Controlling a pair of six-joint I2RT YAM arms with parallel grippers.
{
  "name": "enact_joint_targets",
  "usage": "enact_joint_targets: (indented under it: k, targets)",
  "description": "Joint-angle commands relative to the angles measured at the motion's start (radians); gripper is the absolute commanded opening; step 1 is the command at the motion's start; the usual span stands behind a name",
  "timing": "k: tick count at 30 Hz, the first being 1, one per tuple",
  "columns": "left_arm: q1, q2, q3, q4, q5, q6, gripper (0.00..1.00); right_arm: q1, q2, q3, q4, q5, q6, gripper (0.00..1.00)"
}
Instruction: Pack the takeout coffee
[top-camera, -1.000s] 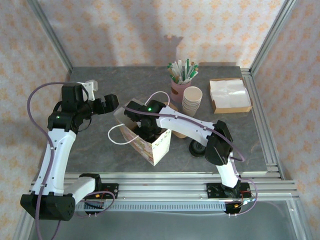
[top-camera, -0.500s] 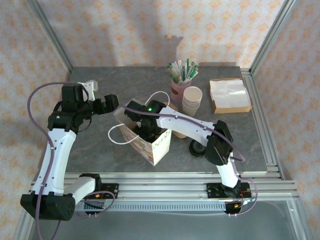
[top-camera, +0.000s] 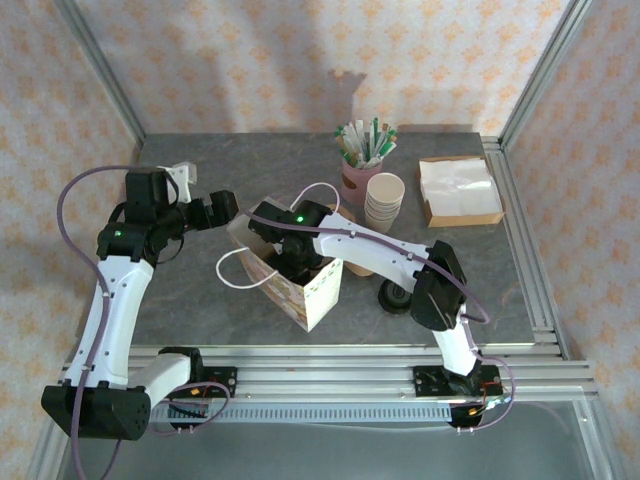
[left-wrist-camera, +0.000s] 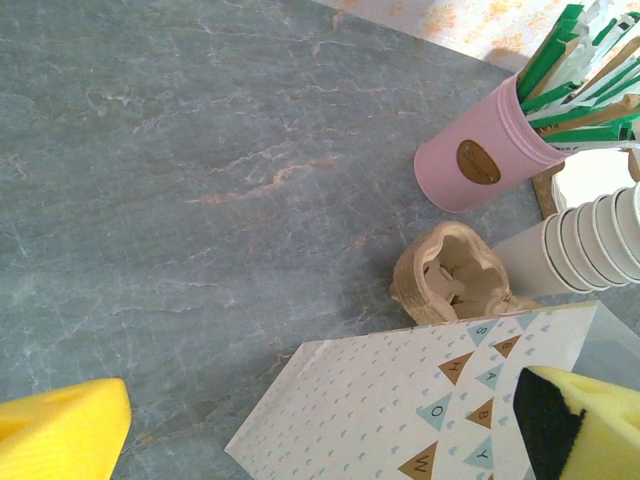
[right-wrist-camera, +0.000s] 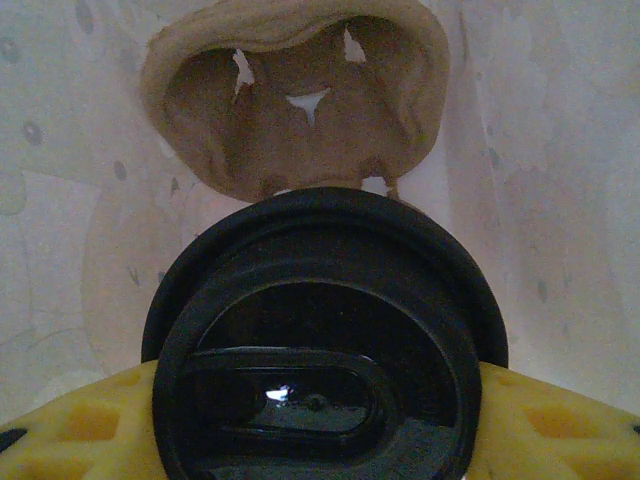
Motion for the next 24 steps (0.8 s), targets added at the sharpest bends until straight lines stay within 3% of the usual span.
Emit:
enact_joint_targets:
  k: [1, 24]
  targets:
    - [-0.012, -0.003, -0.007, -0.007, -0.009, 0.014, 1.00, 0.008, 0.091, -0.071, -0.054, -0.063, 0.007, 0.54]
    - [-0.025, 0.008, -0.005, -0.018, -0.006, 0.021, 0.99, 0.009, 0.044, -0.056, -0.030, -0.066, 0.022, 0.54]
